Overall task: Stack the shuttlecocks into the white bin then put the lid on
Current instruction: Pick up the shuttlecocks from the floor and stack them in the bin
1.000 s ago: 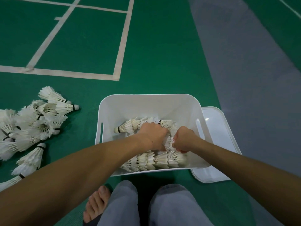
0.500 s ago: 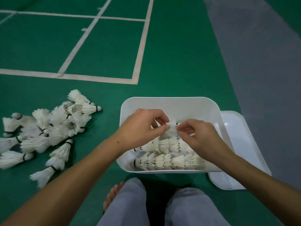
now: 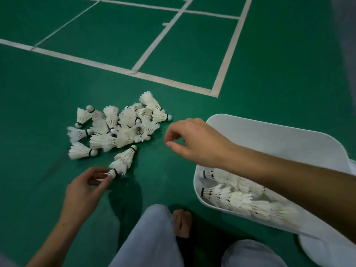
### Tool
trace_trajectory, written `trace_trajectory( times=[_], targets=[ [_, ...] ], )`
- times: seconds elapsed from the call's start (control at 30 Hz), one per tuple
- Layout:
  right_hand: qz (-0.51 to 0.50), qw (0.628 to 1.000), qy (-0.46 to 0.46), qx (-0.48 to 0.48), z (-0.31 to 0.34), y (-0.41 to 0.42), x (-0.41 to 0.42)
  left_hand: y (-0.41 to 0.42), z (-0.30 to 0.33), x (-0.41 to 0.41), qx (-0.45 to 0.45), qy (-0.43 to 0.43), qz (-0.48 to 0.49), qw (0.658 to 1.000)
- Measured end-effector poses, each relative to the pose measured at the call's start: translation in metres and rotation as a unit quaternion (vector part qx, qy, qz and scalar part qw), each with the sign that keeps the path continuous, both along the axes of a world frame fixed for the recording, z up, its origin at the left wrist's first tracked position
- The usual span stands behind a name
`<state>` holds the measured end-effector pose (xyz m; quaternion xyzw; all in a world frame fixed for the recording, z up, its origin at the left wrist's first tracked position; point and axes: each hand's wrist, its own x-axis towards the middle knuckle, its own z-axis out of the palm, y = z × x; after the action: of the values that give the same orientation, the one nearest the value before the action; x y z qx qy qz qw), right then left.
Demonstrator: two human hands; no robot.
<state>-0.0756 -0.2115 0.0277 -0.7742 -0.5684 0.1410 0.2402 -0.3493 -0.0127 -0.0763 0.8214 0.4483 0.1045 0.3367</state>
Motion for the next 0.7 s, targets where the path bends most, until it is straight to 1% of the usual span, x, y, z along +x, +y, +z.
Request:
trace_trajectory(
  times=[0.07, 0.17, 0.23, 0.3, 0.4, 0.57, 0.63, 0.7],
  targets=[
    [0.020, 0.999, 0.012, -0.037, -0.013, 0.029, 0.001, 0.007, -0.020, -0.001, 0.016, 0.039, 0.036, 0.998],
    [0.029, 0.994, 0.017, -0.108, -0.034, 0.071, 0.003, 0.009, -0.042, 0.014, 0.047, 0.091, 0.062, 0.993],
    [0.009, 0.988, 0.008, -0.155, -0.048, 0.094, 0.010, 0.011, -0.048, 0.030, 0.074, 0.107, 0.083, 0.988],
    [-0.022, 0.981, -0.005, -0.194, -0.063, 0.113, 0.021, 0.013, -0.052, 0.042, 0.124, 0.151, 0.078, 0.978],
    [-0.064, 0.974, -0.031, -0.213, -0.086, 0.140, 0.037, 0.020, -0.060, 0.054, 0.181, 0.205, 0.053, 0.960],
    [-0.111, 0.969, -0.039, -0.215, -0.110, 0.179, 0.044, 0.033, -0.062, 0.069, 0.186, 0.208, 0.023, 0.960],
    [-0.105, 0.971, -0.034, -0.210, -0.117, 0.191, 0.043, 0.038, -0.058, 0.072, 0.168, 0.198, 0.016, 0.966],
    [-0.080, 0.972, -0.034, -0.219, -0.125, 0.198, 0.043, 0.041, -0.052, 0.072, 0.129, 0.175, 0.018, 0.976]
  ],
)
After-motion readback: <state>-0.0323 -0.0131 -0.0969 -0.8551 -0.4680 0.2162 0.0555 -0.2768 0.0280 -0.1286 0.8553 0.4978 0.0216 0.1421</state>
